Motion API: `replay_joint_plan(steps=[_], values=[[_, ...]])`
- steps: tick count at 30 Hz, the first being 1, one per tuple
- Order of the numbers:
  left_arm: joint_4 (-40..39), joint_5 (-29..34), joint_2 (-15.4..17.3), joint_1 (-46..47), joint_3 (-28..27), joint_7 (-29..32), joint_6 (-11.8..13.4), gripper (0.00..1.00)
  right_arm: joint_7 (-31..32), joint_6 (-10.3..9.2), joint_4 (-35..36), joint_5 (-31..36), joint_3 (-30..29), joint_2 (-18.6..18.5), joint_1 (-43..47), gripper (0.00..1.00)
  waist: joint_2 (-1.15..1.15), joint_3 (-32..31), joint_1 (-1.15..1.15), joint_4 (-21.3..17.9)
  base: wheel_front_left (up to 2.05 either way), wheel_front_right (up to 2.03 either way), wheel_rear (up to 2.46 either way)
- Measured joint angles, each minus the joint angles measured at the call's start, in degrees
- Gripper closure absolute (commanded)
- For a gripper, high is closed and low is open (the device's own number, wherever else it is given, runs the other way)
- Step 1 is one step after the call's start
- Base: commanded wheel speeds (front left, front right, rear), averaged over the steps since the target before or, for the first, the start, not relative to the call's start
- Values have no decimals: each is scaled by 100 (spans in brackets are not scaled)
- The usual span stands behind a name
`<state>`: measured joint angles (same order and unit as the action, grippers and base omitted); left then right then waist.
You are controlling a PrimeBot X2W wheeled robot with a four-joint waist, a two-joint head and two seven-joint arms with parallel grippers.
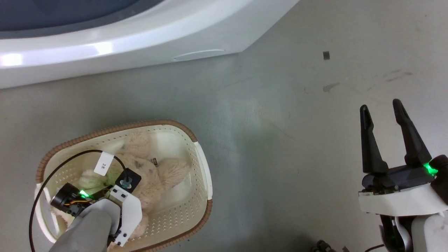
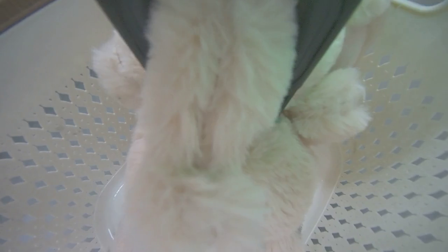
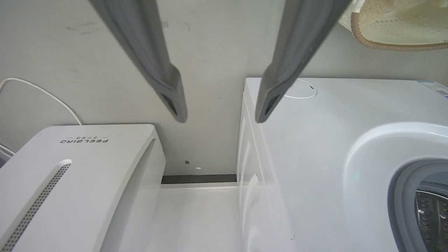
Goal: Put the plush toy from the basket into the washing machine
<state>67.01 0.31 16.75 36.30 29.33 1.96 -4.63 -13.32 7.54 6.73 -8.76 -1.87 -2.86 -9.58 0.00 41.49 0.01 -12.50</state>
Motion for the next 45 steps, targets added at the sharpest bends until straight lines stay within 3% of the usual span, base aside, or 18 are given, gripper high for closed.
replay_joint_plan(steps=[3,4,5,15,32,38,45], values=[[168,-40,21,87,91,-5,-10,2,-38,0,14,-2,-1,0,-50,0,0,116,0,-39,0,0,0],[224,-53,22,115,122,1,-23,67,-48,0,15,-10,-2,0,-57,0,0,146,0,-52,0,0,0],[390,-113,26,164,211,-48,-88,100,-91,0,12,-26,-4,0,-60,0,0,193,0,-81,0,0,0],[676,-409,-7,74,264,-578,-102,100,-142,0,-78,-37,29,0,-121,0,0,-229,0,-78,0,0,0],[630,-817,-616,-622,166,-1538,-70,100,-143,0,-311,177,-3,0,441,0,0,-2071,-1,276,0,0,0],[135,-959,-800,-934,137,-1624,81,100,-143,0,-365,230,-105,0,778,0,0,-2715,-1,518,0,0,0],[-1478,-1096,-770,-1536,-85,-1656,331,100,-143,0,-375,315,-204,0,1067,0,0,-3301,-2,867,0,0,0]])
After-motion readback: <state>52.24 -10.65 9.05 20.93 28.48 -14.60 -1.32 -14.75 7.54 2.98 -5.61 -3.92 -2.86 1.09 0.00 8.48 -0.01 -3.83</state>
